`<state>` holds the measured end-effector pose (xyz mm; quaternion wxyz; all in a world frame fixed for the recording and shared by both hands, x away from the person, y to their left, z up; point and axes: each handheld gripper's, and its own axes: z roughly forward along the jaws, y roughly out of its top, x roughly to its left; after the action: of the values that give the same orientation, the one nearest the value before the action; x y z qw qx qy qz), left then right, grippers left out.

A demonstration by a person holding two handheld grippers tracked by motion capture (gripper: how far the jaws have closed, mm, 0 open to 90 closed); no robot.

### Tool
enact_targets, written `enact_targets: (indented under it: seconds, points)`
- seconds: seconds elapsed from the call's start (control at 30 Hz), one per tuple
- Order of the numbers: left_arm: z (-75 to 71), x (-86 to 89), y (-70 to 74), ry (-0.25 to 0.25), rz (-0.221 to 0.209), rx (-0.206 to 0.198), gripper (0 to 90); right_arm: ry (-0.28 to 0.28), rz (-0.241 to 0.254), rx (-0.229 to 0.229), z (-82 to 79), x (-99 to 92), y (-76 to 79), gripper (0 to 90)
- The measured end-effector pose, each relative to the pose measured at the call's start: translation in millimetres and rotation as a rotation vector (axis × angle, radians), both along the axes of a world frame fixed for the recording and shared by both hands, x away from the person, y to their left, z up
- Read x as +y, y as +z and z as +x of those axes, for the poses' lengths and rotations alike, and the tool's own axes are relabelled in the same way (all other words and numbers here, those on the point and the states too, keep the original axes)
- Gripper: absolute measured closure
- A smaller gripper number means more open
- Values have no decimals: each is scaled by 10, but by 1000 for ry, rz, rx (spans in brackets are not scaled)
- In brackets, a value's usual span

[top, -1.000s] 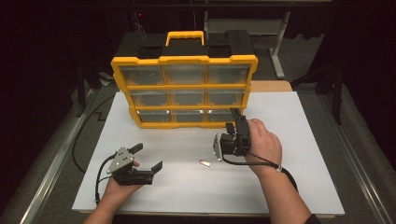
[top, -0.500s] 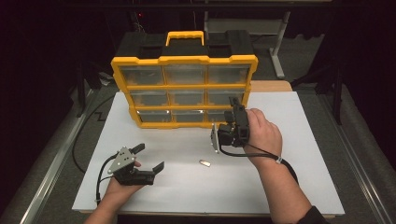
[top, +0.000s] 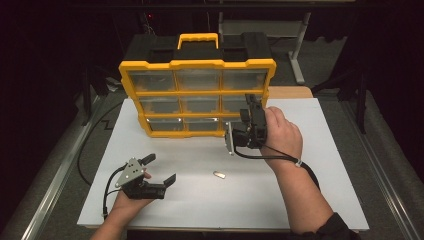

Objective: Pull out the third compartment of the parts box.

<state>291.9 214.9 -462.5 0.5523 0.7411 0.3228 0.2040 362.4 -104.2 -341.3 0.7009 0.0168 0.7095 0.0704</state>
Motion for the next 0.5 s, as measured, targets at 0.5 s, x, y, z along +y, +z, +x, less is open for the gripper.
enact_targets:
  seconds: [0.5]
  points:
    - [-14,9,2,-7,0,0,2,-12,6,-41,124,55,230,437]
